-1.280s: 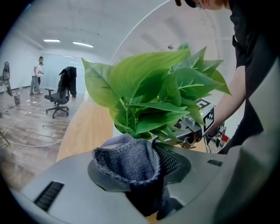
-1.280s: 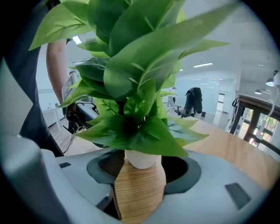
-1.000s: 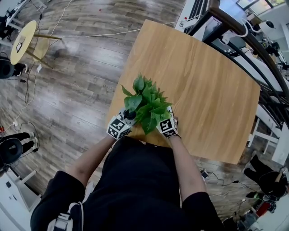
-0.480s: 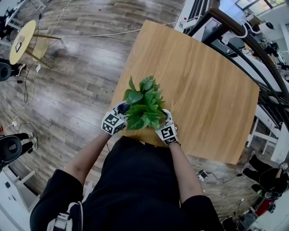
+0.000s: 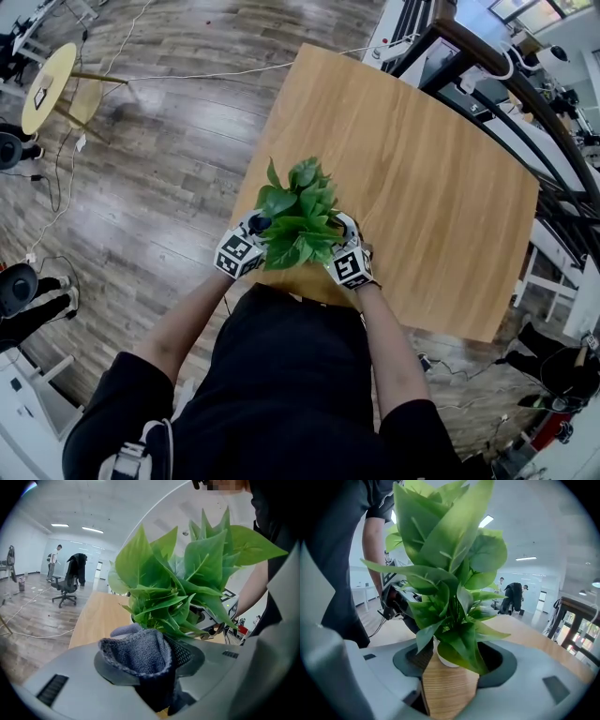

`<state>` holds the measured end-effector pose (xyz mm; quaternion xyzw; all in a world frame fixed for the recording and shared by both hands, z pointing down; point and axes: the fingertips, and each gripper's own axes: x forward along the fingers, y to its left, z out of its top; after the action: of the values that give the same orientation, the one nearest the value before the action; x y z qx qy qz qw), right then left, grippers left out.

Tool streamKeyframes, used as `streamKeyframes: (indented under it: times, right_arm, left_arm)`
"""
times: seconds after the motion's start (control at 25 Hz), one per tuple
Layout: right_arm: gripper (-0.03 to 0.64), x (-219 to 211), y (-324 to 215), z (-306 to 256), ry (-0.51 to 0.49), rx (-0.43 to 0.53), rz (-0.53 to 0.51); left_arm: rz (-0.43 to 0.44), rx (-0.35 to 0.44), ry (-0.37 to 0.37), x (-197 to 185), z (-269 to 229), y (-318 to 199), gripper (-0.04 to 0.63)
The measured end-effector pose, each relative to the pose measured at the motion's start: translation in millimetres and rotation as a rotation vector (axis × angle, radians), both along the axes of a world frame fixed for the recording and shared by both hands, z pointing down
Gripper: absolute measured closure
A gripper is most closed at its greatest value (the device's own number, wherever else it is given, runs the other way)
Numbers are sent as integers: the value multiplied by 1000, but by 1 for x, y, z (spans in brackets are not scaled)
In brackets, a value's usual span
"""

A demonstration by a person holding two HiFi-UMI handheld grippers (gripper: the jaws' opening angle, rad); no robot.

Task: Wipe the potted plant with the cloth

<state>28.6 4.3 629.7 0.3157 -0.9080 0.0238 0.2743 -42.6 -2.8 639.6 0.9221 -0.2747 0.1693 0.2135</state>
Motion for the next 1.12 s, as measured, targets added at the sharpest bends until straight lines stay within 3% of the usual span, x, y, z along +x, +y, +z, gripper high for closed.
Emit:
streamKeyframes:
  times: [0.24, 0.44, 0.8, 1.0, 1.12]
  right_arm:
    - [360, -1, -4, -6, -13, -5, 44]
    - [360, -1, -1, -4, -19, -14, 32]
    - [360, -25, 41, -7, 2, -15, -54]
    - [360, 3, 23, 1, -3, -41, 84]
    - [360, 10, 8, 4, 48, -20, 88]
  left_arm:
    - [50, -23, 7, 10, 1, 22, 420]
    - [26, -48, 31, 15, 3, 29, 420]
    - [-44, -11, 11, -7, 0, -2, 420]
    - [-53, -11, 8, -10, 0, -2, 421]
    - [-72, -15, 11, -10, 0, -2, 420]
